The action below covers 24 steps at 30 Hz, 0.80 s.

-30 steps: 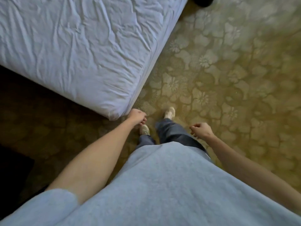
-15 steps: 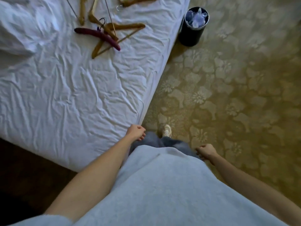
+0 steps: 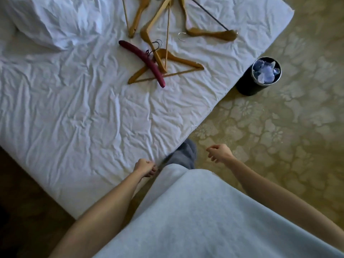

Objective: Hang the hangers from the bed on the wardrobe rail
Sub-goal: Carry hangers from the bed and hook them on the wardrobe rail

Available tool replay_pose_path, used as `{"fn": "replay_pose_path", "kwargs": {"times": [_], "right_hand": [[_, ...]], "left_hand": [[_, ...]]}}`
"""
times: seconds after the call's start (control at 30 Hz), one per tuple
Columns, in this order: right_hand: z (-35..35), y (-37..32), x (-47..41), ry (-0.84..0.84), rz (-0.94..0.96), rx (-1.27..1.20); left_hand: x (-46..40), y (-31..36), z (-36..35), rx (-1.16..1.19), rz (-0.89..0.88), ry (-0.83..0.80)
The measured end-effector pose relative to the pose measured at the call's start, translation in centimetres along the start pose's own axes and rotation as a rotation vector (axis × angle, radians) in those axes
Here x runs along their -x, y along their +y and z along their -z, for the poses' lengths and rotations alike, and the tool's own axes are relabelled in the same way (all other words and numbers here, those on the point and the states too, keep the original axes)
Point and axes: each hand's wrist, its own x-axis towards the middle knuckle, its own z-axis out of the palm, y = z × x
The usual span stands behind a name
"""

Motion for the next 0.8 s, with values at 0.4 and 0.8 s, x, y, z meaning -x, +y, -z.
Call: {"fn": "replay_pose_path", "kwargs": {"times": [0.4,0.8], "right_hand": [[14.4,-13.7,-10.2,-0.018,0.045,0.283],[10.6,-38.3,-26.7,-0.167,0.457,0.543]], "left_hand": [[-4.5,24.7,3.7,0.194,-0.126,0.026],[-19.1,39.9,9.6,0.346,0.011,0.46]]}}
